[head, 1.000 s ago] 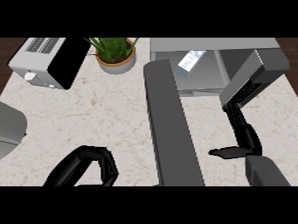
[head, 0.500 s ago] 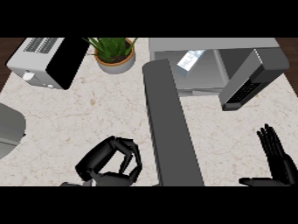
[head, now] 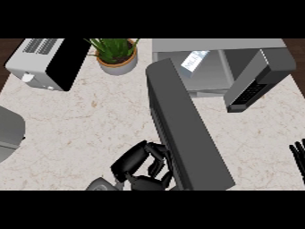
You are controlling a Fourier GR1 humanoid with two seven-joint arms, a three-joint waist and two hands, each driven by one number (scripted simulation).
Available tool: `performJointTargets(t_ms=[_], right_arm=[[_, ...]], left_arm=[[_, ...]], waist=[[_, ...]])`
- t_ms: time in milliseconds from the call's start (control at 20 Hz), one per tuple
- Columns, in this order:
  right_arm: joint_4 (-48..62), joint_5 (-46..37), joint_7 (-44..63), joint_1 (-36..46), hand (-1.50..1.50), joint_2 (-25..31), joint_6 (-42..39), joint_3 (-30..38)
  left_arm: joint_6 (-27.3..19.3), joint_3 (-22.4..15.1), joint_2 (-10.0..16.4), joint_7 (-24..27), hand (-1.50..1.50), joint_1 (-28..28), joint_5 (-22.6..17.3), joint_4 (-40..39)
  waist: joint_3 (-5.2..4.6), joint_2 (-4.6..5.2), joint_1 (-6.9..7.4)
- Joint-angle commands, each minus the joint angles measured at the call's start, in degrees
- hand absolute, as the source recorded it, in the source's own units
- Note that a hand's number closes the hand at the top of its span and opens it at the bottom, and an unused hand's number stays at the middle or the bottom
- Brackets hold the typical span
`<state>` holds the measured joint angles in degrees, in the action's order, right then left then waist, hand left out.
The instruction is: Pick up the milk, place it into the microwave and close the microwave
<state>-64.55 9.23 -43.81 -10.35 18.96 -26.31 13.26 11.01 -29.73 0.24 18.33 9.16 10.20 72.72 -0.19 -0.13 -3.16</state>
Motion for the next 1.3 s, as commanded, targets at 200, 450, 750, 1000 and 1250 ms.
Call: performJointTargets(t_ms=[200,450,750,1000,1250], right_arm=[[-14.08,8.52,1.63,-4.83,-1.5,1.9,-11.01,-2.93],[-19.89,13.04,9.03,-2.99,-1.5,3.24,-11.53,-5.58],[-28.68,16.58,14.7,-3.67,-1.5,4.71,-10.97,-7.79],[-32.55,19.25,19.59,-2.1,-1.5,5.84,-10.53,-9.59],[-35.66,21.57,22.33,-2.51,-1.5,7.41,-10.72,-9.75]], left_arm=[[-13.73,-18.54,-0.23,-3.55,1.5,4.5,-9.57,-6.28],[-22.25,-24.57,-0.21,-7.52,1.5,13.15,-16.8,-8.08],[-32.83,-28.02,-0.18,-7.9,1.5,18.89,-21.86,-8.07],[-38.29,-27.35,-0.18,-7.41,1.5,25.16,-25.53,-10.44],[-44.8,-25.94,-0.21,-6.62,1.5,28.54,-30.92,-11.01]], waist=[[-0.01,0.17,-1.25],[-0.04,0.63,-2.65],[-0.16,0.7,-5.16],[-0.2,1.36,-6.5],[-0.24,1.58,-7.98]])
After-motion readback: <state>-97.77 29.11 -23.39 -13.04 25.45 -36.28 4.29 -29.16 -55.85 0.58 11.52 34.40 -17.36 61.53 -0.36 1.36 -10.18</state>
